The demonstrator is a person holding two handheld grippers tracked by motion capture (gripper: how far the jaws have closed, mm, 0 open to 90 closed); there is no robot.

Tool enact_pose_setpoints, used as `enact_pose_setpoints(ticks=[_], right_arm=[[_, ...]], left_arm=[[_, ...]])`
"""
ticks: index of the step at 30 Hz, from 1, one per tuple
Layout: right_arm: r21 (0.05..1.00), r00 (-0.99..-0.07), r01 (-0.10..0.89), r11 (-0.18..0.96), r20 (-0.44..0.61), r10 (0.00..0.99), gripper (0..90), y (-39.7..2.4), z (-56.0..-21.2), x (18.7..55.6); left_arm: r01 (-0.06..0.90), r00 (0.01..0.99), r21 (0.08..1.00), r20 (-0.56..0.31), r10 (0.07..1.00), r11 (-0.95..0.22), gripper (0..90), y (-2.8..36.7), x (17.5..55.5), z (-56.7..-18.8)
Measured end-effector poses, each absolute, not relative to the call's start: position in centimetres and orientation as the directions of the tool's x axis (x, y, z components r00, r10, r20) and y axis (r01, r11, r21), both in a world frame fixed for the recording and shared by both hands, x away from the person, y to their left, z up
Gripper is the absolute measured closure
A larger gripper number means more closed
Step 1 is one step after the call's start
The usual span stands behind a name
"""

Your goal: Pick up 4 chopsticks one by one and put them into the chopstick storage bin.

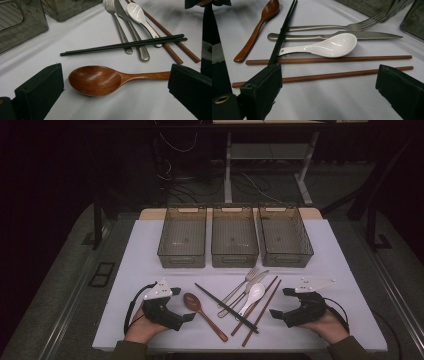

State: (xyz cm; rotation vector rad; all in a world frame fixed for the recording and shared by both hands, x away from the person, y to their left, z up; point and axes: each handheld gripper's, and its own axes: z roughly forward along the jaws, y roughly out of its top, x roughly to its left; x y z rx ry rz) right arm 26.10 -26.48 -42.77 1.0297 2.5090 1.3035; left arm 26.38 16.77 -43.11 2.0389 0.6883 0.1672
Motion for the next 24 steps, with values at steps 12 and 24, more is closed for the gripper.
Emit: enact_pose_setpoints(ticks=[12, 24], right_arm=[[0.764, -0.768, 0.504, 0.402, 0.184, 0.613, 14.9, -25.4, -42.4, 26.0], [0.764, -0.788, 0.484, 0.427, 0.169, 0.592, 16.9, -23.8, -42.2, 26.1]], left_arm=[[0.404, 0.833, 0.823, -0.152, 0.532, -0.398, 0.0, 16.7, 26.3, -43.1], [0.403, 0.832, 0.825, -0.15, 0.534, -0.396, 0.0, 16.7, 26.2, -43.1]])
